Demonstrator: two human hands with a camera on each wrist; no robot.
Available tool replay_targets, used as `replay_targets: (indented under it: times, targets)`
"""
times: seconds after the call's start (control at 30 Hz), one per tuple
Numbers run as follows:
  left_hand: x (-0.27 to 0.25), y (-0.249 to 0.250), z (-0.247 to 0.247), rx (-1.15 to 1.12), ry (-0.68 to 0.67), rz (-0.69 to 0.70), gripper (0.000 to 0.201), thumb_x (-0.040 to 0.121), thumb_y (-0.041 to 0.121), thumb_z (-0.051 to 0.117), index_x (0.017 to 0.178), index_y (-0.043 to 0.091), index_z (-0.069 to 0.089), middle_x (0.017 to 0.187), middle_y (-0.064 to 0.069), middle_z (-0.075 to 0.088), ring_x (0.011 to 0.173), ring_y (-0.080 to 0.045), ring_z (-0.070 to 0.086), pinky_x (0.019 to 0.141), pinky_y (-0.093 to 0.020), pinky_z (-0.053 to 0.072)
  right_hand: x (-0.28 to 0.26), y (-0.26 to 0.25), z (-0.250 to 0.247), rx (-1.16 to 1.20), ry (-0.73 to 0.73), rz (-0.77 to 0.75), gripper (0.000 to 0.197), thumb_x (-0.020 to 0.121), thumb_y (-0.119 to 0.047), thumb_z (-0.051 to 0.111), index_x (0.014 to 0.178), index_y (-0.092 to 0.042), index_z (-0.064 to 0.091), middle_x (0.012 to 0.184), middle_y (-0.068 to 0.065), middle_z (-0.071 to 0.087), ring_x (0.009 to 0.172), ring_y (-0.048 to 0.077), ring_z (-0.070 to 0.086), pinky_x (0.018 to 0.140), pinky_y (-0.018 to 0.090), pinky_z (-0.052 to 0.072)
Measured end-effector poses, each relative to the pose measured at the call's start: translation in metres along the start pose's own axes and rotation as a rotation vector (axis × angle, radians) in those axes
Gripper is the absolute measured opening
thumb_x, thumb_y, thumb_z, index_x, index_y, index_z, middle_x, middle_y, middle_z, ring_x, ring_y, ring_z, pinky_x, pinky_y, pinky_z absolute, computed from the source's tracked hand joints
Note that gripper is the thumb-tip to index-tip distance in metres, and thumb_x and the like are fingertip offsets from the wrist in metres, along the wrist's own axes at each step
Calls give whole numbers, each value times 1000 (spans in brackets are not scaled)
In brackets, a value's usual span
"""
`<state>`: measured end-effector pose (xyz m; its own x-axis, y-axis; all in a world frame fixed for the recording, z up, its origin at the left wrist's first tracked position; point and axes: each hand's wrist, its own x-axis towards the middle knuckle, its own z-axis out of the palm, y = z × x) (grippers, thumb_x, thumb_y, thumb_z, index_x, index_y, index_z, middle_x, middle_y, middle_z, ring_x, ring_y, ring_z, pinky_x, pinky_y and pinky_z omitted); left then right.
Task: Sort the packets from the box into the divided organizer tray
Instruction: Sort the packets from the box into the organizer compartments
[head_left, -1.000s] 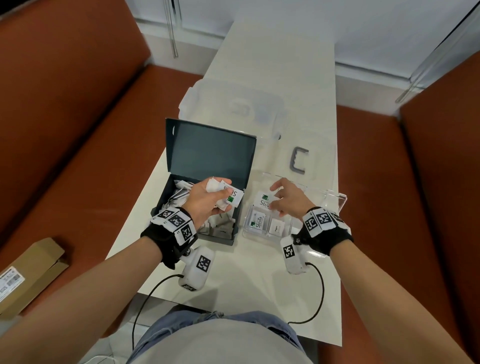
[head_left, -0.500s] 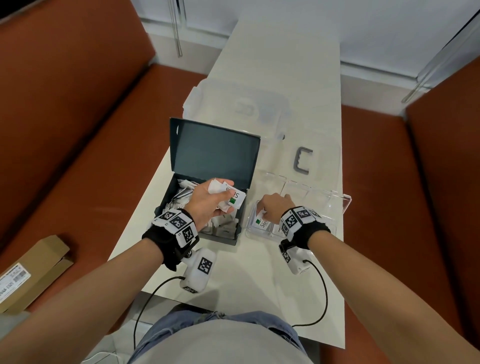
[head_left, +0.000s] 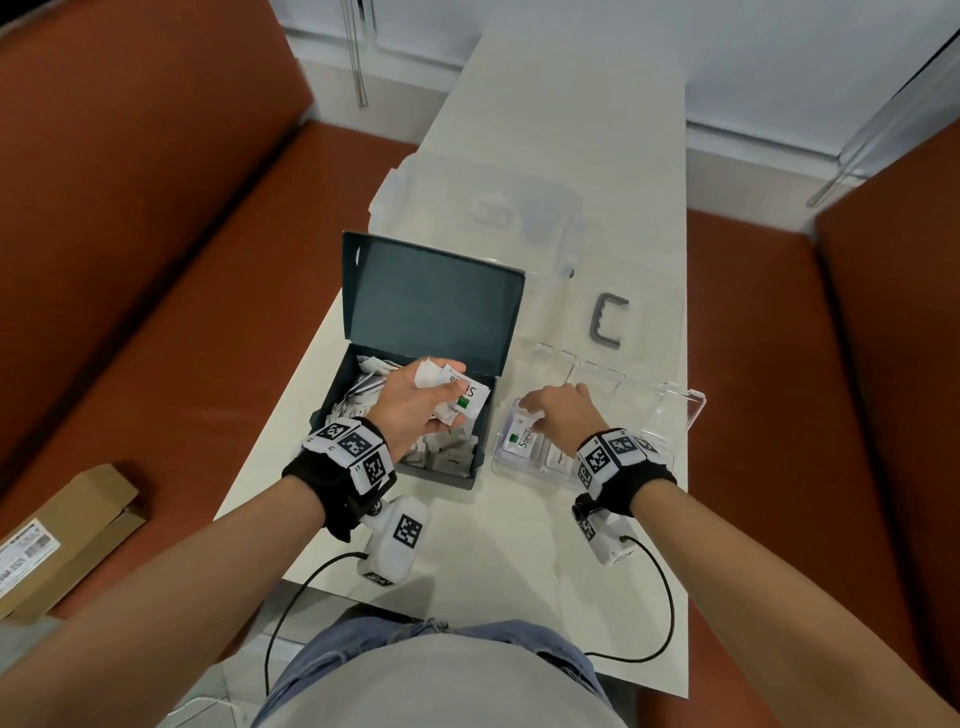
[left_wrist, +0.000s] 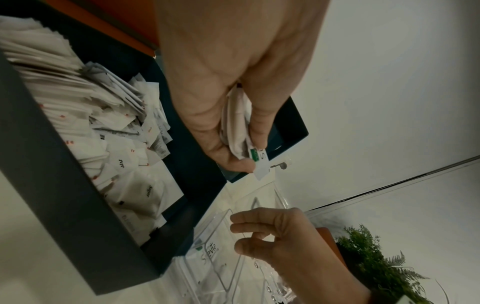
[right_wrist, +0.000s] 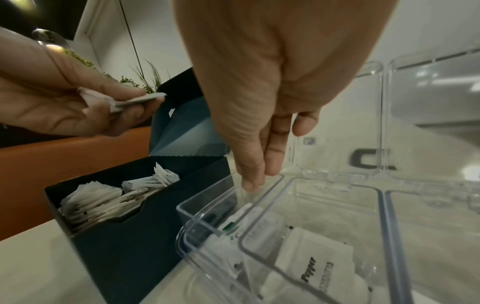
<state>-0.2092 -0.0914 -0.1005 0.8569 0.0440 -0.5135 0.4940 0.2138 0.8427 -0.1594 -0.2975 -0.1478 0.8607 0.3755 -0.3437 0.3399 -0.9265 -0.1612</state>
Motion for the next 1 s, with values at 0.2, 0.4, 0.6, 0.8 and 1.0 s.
replay_targets:
  times: [0.2,0.4,0.6,0.8,1.0]
  targets:
    - [1,1,3,3,-6,1,18,87,1,67,100,14,67,89,-4,68,71,-14,69,68,-30,60,-4,-6,4,-280,-4,7,29,94,-15,51,118,-27,63,103,1,69,105,21,55,90,35,29]
    - [0,3,3,-5,0,2,20,88,1,66,103,12,65,95,-7,66,80,-19,67,66,-29,60,-7,-15,11,-343,-42,-25,22,93,-31,53,108,-31,69,100,-2,69,106,19,50,93,39,28]
    - [0,2,3,-3,0,-3,20,87,1,66,105,11,66,99,-9,67,83,-21,67,68,-30,59,-12,-17,12,-349,-56,-82,25,95,-35,49,110,-34,69,104,-5,67,110,18,48,96,40,27]
    - [3,2,5,-52,-46,-42,18,86,4,69,101,13,67,93,-7,70,77,-19,68,66,-30,60,-18,-16,-8,-150,56,-49,28,97,-30,47,112,-39,68,102,-7,70,104,19,51,87,38,29]
    - [5,6,10,-139,-82,-133,21,92,1,56,106,10,68,101,-16,70,84,-26,69,68,-32,61,-21,-20,-45,631,292,23,20,93,-21,56,103,-19,73,93,-4,73,84,3,62,85,17,46]
